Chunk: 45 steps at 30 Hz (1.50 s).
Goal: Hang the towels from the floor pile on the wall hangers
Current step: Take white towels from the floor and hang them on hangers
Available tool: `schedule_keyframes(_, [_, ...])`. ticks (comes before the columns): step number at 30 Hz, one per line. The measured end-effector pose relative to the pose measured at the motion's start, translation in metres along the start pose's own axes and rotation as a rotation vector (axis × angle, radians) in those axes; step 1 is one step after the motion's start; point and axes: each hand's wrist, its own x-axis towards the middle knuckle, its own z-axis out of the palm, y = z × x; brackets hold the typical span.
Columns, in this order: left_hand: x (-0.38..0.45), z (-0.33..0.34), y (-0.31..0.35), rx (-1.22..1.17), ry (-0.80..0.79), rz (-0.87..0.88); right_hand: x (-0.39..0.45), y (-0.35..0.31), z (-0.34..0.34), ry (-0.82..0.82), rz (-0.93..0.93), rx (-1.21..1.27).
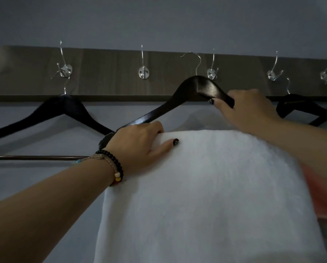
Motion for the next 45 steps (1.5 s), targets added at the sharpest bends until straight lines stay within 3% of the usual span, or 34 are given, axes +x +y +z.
schedule_keyframes(16, [0.060,0.045,0.066,0.028,-0.029,0.059,-0.004,0.095,-0.015,-0.096,0.094,-0.060])
schedule_keyframes(22, [0.048,0.052,0.062,0.059,0.001,-0.002,-0.004,0.088,0.003,-0.183,0.073,0.025])
schedule_keyframes(27, [0.019,0.064,0.061,0.074,-0.001,-0.012,-0.016,0.084,0.015,-0.143,-0.042,0.013])
schedule_keyframes(31, [-0.001,0.069,0.070,-0.080,0.108,-0.029,-0.022,0.089,0.011,-0.123,-0.028,0.050])
schedule_keyframes(35, [-0.035,0.082,0.085,-0.298,0.383,-0.309,-0.052,0.095,-0.005,0.051,-0.018,0.181])
schedule_keyframes(38, [-0.055,0.089,0.102,-0.491,0.416,-0.629,-0.099,0.111,-0.014,0.134,0.053,0.210])
schedule_keyframes(41, [-0.058,0.093,0.100,-0.791,0.345,-0.931,-0.128,0.124,-0.028,0.039,0.365,0.429])
schedule_keyframes(45, [-0.063,0.080,0.090,-0.733,0.270,-0.991,-0.140,0.126,-0.038,-0.149,0.606,0.673])
